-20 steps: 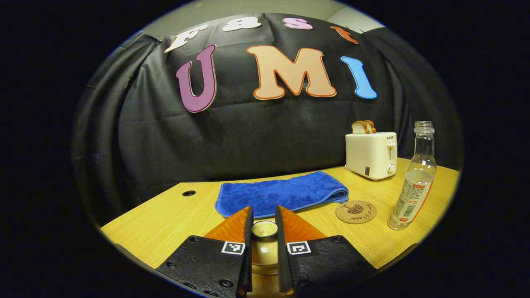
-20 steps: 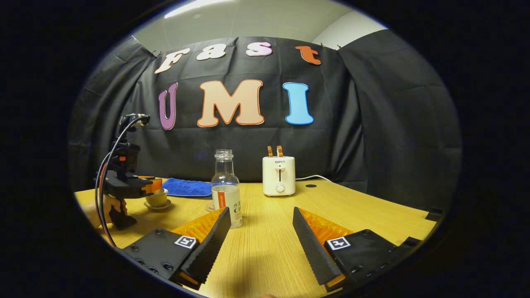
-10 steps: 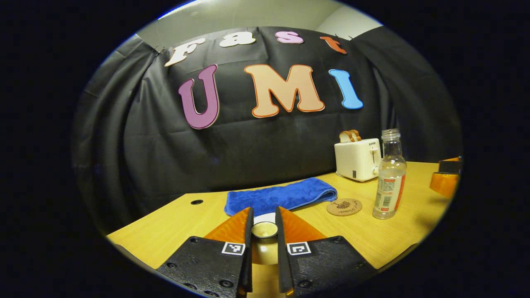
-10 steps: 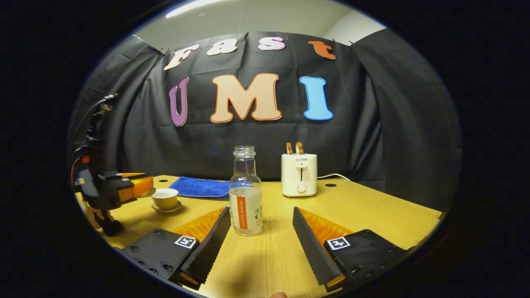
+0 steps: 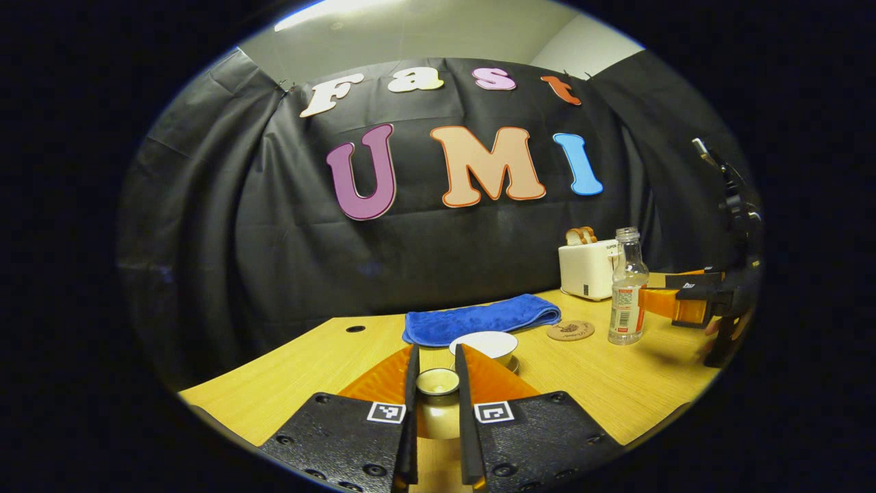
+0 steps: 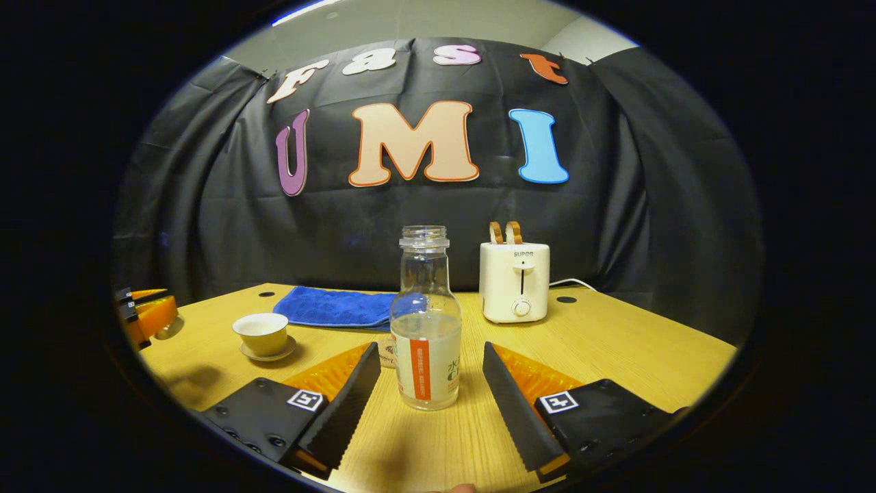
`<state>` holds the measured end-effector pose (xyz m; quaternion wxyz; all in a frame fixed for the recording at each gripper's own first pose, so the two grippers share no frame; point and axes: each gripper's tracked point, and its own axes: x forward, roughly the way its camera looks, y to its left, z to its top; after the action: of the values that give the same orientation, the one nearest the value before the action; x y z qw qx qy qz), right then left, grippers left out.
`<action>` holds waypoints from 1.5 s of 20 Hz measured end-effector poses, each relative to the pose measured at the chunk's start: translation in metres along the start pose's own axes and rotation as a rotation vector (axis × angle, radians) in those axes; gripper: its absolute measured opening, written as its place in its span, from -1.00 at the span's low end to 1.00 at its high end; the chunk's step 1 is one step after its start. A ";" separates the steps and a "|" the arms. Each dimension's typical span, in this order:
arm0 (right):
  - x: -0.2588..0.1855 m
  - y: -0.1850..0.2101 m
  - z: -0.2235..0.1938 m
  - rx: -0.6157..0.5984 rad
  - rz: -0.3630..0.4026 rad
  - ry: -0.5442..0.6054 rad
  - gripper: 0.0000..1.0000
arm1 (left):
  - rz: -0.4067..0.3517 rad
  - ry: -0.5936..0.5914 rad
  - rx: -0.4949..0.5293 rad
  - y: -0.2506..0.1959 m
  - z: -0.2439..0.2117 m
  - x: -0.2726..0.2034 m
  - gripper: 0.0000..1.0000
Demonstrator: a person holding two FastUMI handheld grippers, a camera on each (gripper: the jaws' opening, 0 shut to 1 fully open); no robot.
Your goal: Open the teacup lid with one hand, grasp the water bottle and pour water into the teacup with the other hand; after pouring, place the water bottle on the coaster and then close the teacup lid.
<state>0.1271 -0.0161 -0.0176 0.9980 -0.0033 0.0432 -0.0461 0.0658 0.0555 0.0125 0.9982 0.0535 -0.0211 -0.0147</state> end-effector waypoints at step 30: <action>0.080 0.075 -0.002 -0.708 0.040 -0.056 0.48 | -0.036 0.034 -0.107 0.008 -0.013 -0.001 -0.57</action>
<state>0.2127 0.0510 -0.0268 0.9365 -0.3494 0.0290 -0.0085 0.0651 0.0646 0.0005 0.9995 0.0007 -0.0023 -0.0330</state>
